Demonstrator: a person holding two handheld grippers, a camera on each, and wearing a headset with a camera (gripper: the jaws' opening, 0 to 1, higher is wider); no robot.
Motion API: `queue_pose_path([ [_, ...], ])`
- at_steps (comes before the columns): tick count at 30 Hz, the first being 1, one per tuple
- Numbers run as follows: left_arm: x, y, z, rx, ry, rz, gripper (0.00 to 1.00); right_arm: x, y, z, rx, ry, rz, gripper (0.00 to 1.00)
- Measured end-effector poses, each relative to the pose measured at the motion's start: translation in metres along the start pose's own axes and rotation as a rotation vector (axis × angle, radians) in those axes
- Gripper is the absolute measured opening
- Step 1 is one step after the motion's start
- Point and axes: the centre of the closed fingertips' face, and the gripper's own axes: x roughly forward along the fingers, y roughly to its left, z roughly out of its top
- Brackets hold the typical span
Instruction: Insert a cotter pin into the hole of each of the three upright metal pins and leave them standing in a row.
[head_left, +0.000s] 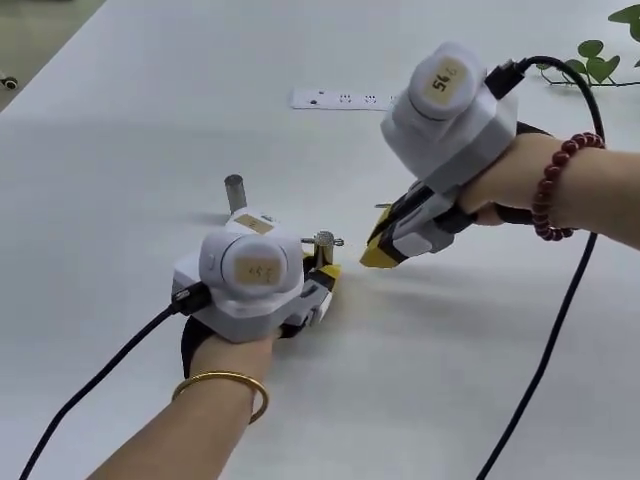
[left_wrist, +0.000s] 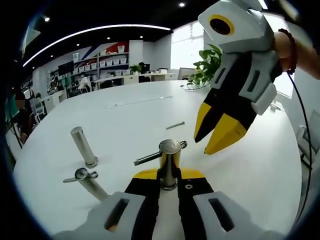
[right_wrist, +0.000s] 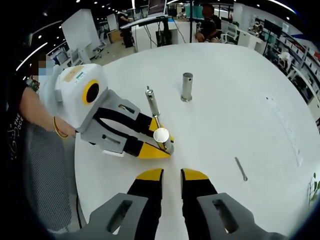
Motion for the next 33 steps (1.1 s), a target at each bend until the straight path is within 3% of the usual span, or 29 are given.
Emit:
queue_pose_path([
  [11, 0.000, 0.001, 0.000, 0.014, -0.001, 0.009, 0.10, -0.001, -0.001, -0.003, 0.018, 0.007, -0.001, 0.11],
  [23, -0.002, 0.003, -0.006, -0.035, 0.019, 0.018, 0.13, -0.004, -0.002, 0.002, 0.072, -0.024, 0.011, 0.16],
  [26, -0.006, 0.004, -0.009, -0.049, 0.030, 0.011, 0.15, -0.008, -0.001, 0.008, 0.101, -0.057, 0.021, 0.18],
  [30, -0.012, 0.007, -0.005, -0.085, 0.014, 0.008, 0.19, -0.011, -0.002, 0.022, 0.139, -0.126, 0.025, 0.21],
  [33, -0.015, 0.009, -0.001, -0.097, 0.004, 0.010, 0.20, -0.011, -0.005, 0.034, 0.135, -0.177, 0.000, 0.21],
])
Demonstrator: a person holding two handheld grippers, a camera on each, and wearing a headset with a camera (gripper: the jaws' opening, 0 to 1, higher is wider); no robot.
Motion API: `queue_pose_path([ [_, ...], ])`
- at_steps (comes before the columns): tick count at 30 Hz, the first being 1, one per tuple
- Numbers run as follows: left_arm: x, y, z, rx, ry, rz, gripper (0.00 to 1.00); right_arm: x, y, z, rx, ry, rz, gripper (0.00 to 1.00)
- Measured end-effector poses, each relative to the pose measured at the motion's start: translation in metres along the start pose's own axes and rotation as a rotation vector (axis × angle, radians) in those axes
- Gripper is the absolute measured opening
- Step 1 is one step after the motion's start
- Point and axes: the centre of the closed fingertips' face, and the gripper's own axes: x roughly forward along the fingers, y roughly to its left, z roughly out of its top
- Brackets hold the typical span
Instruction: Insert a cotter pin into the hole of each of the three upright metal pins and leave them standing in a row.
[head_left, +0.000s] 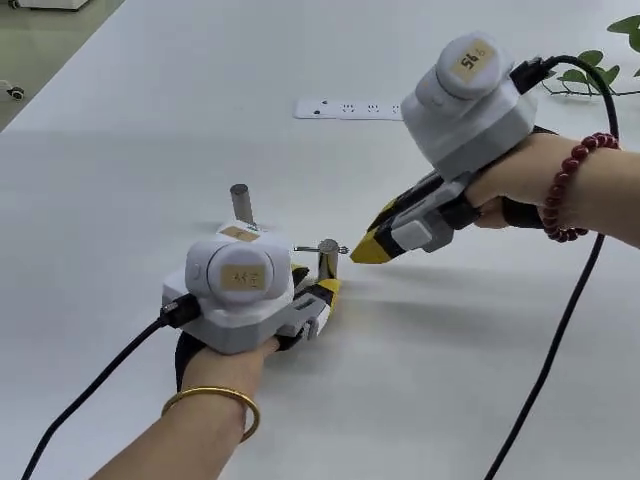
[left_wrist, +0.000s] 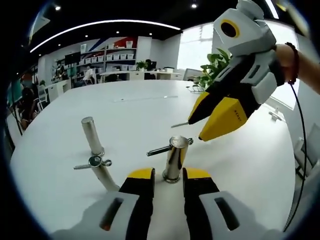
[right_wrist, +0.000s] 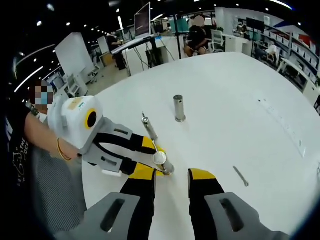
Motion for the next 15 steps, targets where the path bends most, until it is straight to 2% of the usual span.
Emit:
queue_pose_path([
  [1, -0.001, 0.001, 0.001, 0.003, -0.005, 0.003, 0.21, 0.000, 0.001, 0.002, -0.002, -0.007, 0.002, 0.21],
  [9, -0.016, -0.001, 0.002, -0.025, -0.009, -0.015, 0.25, 0.008, 0.002, 0.042, -0.011, -0.159, -0.011, 0.21],
  [12, -0.024, 0.002, 0.003, -0.012, -0.005, 0.005, 0.31, 0.015, 0.003, 0.057, -0.014, -0.199, -0.012, 0.21],
  [15, -0.033, 0.000, 0.002, -0.011, 0.001, 0.005, 0.31, 0.023, 0.004, 0.069, -0.016, -0.224, -0.016, 0.22],
])
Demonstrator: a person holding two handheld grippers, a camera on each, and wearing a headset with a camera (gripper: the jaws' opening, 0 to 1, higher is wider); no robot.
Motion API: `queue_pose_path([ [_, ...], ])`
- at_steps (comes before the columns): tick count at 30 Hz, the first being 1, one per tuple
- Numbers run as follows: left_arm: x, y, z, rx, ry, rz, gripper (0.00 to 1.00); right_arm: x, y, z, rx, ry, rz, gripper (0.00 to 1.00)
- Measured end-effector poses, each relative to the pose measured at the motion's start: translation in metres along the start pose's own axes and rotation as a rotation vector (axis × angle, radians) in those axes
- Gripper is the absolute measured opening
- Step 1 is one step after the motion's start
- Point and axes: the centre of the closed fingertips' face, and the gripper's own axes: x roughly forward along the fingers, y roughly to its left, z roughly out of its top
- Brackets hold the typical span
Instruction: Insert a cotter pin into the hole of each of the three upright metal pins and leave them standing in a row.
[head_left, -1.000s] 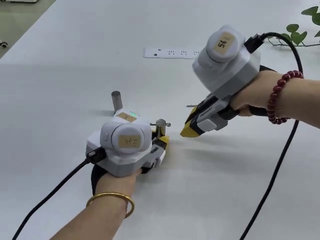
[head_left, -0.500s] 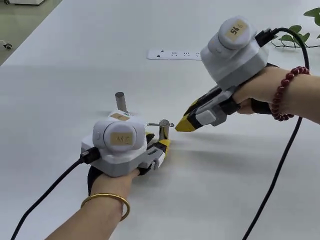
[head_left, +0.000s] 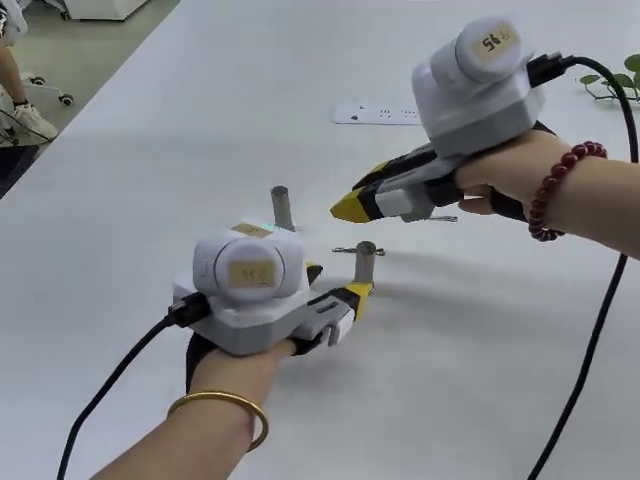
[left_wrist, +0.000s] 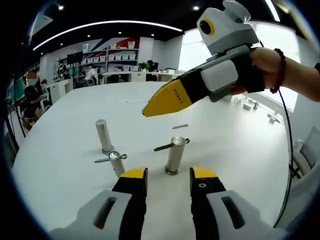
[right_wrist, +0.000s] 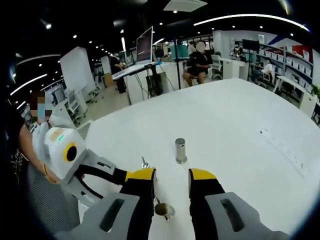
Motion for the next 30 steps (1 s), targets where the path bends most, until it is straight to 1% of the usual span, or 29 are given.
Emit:
queue_pose_path([
  [3, -0.012, -0.001, 0.003, -0.025, -0.015, 0.006, 0.35, 0.012, 0.001, 0.006, -0.013, -0.015, -0.008, 0.23],
  [8, -0.028, 0.000, 0.006, -0.035, -0.032, 0.017, 0.41, 0.033, -0.002, 0.011, -0.023, -0.027, -0.025, 0.26],
  [9, -0.031, 0.001, 0.007, -0.039, -0.033, 0.020, 0.42, 0.034, -0.001, 0.011, -0.026, -0.028, -0.026, 0.27],
  [11, -0.038, 0.003, 0.006, -0.030, -0.032, 0.033, 0.45, 0.043, -0.004, 0.011, -0.040, -0.028, -0.031, 0.26],
  [12, -0.043, 0.005, 0.005, -0.019, -0.029, 0.049, 0.47, 0.046, -0.005, 0.011, -0.046, -0.029, -0.032, 0.26],
  [13, -0.046, 0.006, 0.006, -0.010, -0.034, 0.054, 0.48, 0.049, -0.004, 0.011, -0.057, -0.032, -0.032, 0.26],
  [14, -0.050, 0.007, 0.006, -0.008, -0.038, 0.058, 0.49, 0.051, -0.004, 0.011, -0.056, -0.032, -0.032, 0.26],
  [15, -0.052, 0.008, 0.006, -0.011, -0.041, 0.065, 0.49, 0.057, -0.008, 0.009, -0.057, -0.029, -0.033, 0.26],
  [16, -0.056, 0.009, 0.006, -0.015, -0.044, 0.071, 0.50, 0.059, -0.009, 0.009, -0.058, -0.027, -0.035, 0.26],
  [18, -0.059, 0.011, 0.006, -0.025, -0.051, 0.075, 0.53, 0.066, -0.014, 0.010, -0.060, -0.032, -0.041, 0.25],
  [19, -0.060, 0.012, 0.007, -0.040, -0.059, 0.075, 0.54, 0.069, -0.017, 0.009, -0.052, -0.029, -0.053, 0.25],
  [21, -0.062, 0.013, 0.006, -0.050, -0.063, 0.077, 0.57, 0.073, -0.019, 0.009, -0.043, -0.034, -0.057, 0.26],
  [24, -0.064, 0.015, 0.006, -0.039, -0.054, 0.085, 0.59, 0.080, -0.023, 0.008, -0.036, -0.029, -0.062, 0.24],
  [25, -0.064, 0.016, 0.006, -0.035, -0.053, 0.087, 0.60, 0.078, -0.021, 0.010, -0.034, -0.028, -0.064, 0.24],
  [30, -0.068, 0.020, 0.006, -0.007, -0.050, 0.080, 0.69, 0.085, -0.021, 0.010, -0.032, -0.035, -0.065, 0.23],
])
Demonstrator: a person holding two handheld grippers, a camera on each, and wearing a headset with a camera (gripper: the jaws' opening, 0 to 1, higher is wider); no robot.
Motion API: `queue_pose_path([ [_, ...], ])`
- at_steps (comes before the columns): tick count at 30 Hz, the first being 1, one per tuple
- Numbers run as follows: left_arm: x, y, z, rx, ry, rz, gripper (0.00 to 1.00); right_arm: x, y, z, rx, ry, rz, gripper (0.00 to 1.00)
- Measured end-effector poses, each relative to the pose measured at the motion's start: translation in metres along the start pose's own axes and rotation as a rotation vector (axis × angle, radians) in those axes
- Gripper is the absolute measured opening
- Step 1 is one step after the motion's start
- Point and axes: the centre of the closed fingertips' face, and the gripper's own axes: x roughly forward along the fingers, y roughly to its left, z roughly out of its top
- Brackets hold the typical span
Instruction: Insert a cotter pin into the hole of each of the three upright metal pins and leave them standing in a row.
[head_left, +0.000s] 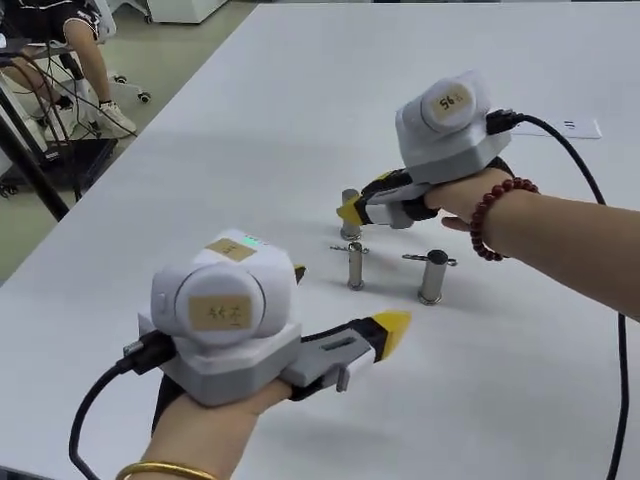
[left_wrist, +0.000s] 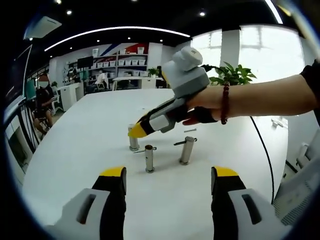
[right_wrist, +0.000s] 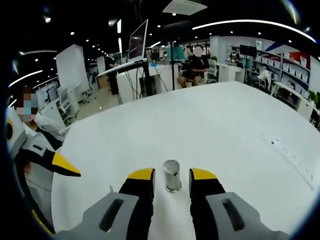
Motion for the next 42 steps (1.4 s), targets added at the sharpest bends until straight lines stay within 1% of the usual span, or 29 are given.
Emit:
queue_pose_path([
  [2, -0.001, 0.002, 0.000, 0.007, -0.001, -0.002, 0.73, 0.005, -0.001, -0.001, 0.001, 0.002, -0.001, 0.21],
  [4, -0.001, 0.004, 0.001, 0.015, -0.005, 0.000, 0.75, 0.008, -0.002, -0.004, -0.007, 0.020, -0.001, 0.21],
  [7, -0.002, 0.007, 0.005, 0.012, -0.018, 0.008, 0.77, 0.013, -0.005, -0.004, -0.017, 0.023, -0.004, 0.19],
  [11, -0.003, 0.012, 0.002, 0.009, -0.002, 0.021, 0.77, 0.018, -0.006, -0.005, -0.011, 0.029, -0.008, 0.17],
  [14, -0.002, 0.013, 0.003, 0.005, -0.003, 0.023, 0.77, 0.017, -0.005, -0.008, -0.008, 0.032, -0.015, 0.15],
  [17, -0.001, 0.012, 0.004, 0.000, -0.011, 0.016, 0.78, 0.019, -0.004, -0.007, 0.033, 0.017, -0.007, 0.14],
  [20, 0.000, 0.014, 0.005, 0.010, -0.007, 0.021, 0.78, 0.018, -0.001, -0.008, 0.022, 0.017, -0.004, 0.12],
  [22, 0.000, 0.014, 0.005, 0.003, -0.010, 0.019, 0.78, 0.018, 0.002, -0.007, 0.006, 0.016, 0.004, 0.10],
  [27, 0.000, 0.016, 0.002, -0.003, 0.004, 0.024, 0.78, 0.018, 0.001, -0.007, -0.035, 0.026, 0.004, 0.09],
  [31, -0.001, 0.017, 0.004, -0.003, -0.005, 0.030, 0.78, 0.015, 0.003, -0.007, -0.059, 0.026, 0.006, 0.09],
  [34, -0.001, 0.017, 0.002, -0.003, 0.001, 0.030, 0.78, 0.014, 0.004, -0.008, -0.062, 0.031, 0.009, 0.08],
  [38, -0.001, 0.016, 0.004, 0.003, -0.004, 0.025, 0.78, 0.007, 0.006, -0.012, -0.088, 0.055, 0.016, 0.08],
  [39, -0.001, 0.016, 0.003, 0.004, -0.003, 0.026, 0.78, 0.004, 0.006, -0.012, -0.089, 0.057, 0.020, 0.08],
  [42, -0.001, 0.016, 0.001, 0.008, 0.011, 0.024, 0.77, 0.003, 0.001, -0.011, -0.072, 0.052, 0.023, 0.08],
])
